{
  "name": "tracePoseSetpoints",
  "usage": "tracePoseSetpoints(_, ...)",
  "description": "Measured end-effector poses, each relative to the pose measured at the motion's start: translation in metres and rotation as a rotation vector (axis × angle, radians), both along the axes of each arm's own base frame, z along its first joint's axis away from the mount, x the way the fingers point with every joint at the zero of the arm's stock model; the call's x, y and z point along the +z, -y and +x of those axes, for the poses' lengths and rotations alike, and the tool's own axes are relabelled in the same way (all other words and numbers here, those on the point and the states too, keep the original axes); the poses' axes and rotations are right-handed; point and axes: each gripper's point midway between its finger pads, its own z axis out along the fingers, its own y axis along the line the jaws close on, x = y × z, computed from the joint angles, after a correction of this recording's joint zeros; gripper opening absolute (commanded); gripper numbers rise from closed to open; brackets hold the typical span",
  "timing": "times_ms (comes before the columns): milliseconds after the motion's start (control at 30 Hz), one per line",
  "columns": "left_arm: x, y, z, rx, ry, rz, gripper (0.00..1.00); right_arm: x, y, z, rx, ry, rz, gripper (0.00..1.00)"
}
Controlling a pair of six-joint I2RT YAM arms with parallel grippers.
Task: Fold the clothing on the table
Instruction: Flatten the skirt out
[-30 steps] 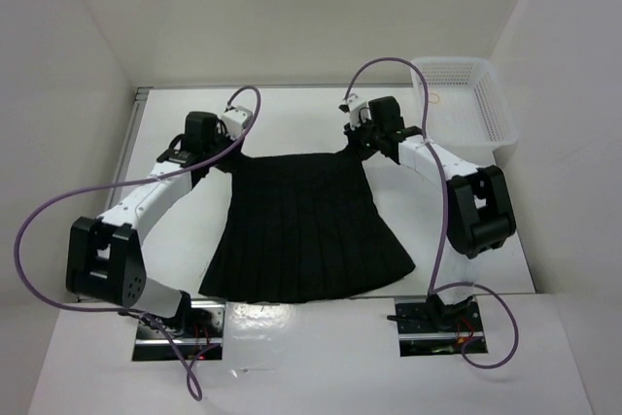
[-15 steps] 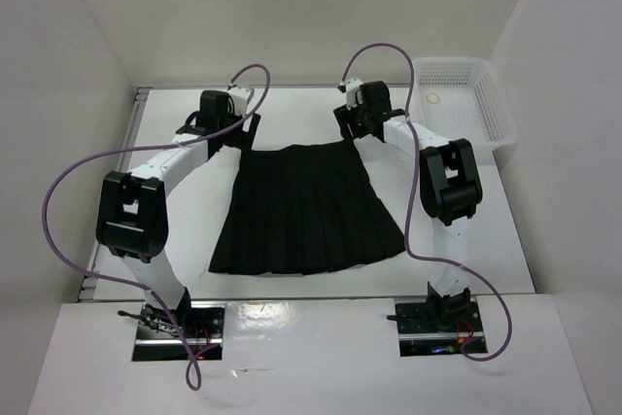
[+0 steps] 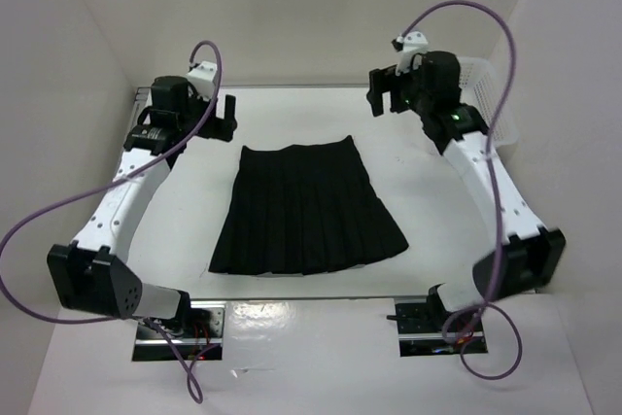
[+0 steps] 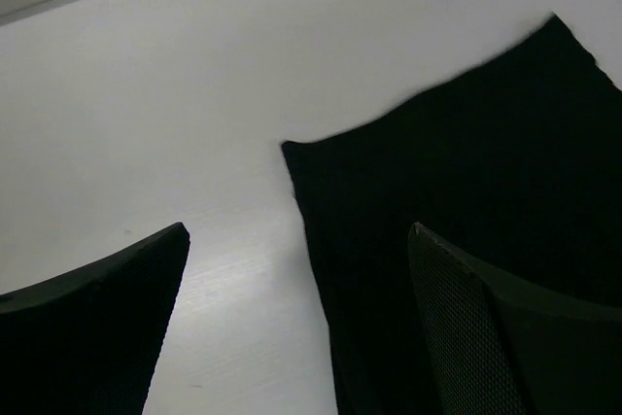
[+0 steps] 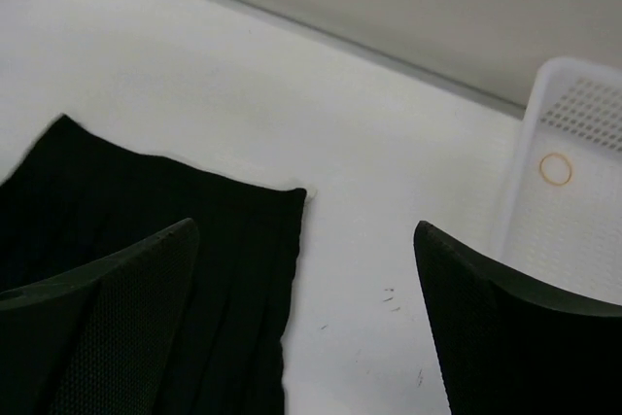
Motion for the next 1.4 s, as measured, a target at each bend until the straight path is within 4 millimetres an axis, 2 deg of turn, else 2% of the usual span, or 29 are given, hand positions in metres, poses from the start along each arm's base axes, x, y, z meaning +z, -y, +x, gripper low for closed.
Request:
tracePoseSetpoints(67, 0.0, 0.014, -0.021, -0.081, -0.029, -0.023, 0.99, 0.032, 0.003, -0.03, 0.021, 0.052, 0.023, 0.98)
tracePoseSetpoints(133, -0.015, 0.025, -0.04, -0.16, -0.08, -0.026, 0.99, 0.031, 0.007, -0.056, 0.041, 0.05, 0.024, 0.98)
tracePoseSetpoints(200, -0.046, 0.032, -0.057, -0.227, -0.169, -0.022, 0.99, -0.001, 0.011, -0.08, 0.057, -0.021, -0.001, 0.98)
tracePoseSetpoints(300, -0.106, 0.039, -0.081, -0.286, -0.368, -0.022, 0.99, -0.07, 0.018, -0.111, 0.067, -0.183, -0.049, 0.98)
tracePoseSetpoints(400, -0.149, 0.043, -0.088, -0.302, -0.526, -0.017, 0.99, -0.134, 0.028, -0.138, 0.065, -0.362, -0.107, 0.98)
tracePoseSetpoints(467, -0.17, 0.047, -0.092, -0.311, -0.599, -0.012, 0.99, -0.148, 0.034, -0.151, 0.058, -0.407, -0.127, 0.98)
tracePoseSetpoints(567, -0.189, 0.05, -0.096, -0.318, -0.661, -0.006, 0.99, -0.132, 0.04, -0.154, 0.038, -0.347, -0.123, 0.98)
tracePoseSetpoints(667, -0.188, 0.057, -0.097, -0.346, -0.659, -0.024, 0.99, -0.11, 0.043, -0.155, 0.024, -0.263, -0.109, 0.98)
tracePoseSetpoints(733, -0.185, 0.062, -0.098, -0.385, -0.649, -0.044, 0.99, -0.104, 0.045, -0.154, 0.012, -0.24, -0.11, 0.98)
tracePoseSetpoints(933, -0.18, 0.076, -0.106, -0.48, -0.649, -0.098, 0.99, -0.118, 0.051, -0.147, -0.023, -0.281, -0.14, 0.98)
tracePoseSetpoints(1067, -0.183, 0.081, -0.111, -0.52, -0.668, -0.119, 0.99, -0.12, 0.054, -0.146, -0.04, -0.284, -0.15, 0.98)
tracePoseSetpoints(1167, -0.2, 0.08, -0.114, -0.51, -0.727, -0.118, 0.99, -0.12, 0.056, -0.145, -0.049, -0.283, -0.156, 0.98)
tracePoseSetpoints(1300, -0.23, 0.067, -0.116, -0.446, -0.816, -0.065, 0.99, -0.12, 0.058, -0.144, -0.063, -0.281, -0.158, 0.98)
tracePoseSetpoints(1400, -0.235, 0.059, -0.113, -0.392, -0.832, -0.027, 0.99, -0.121, 0.058, -0.144, -0.065, -0.281, -0.16, 0.98)
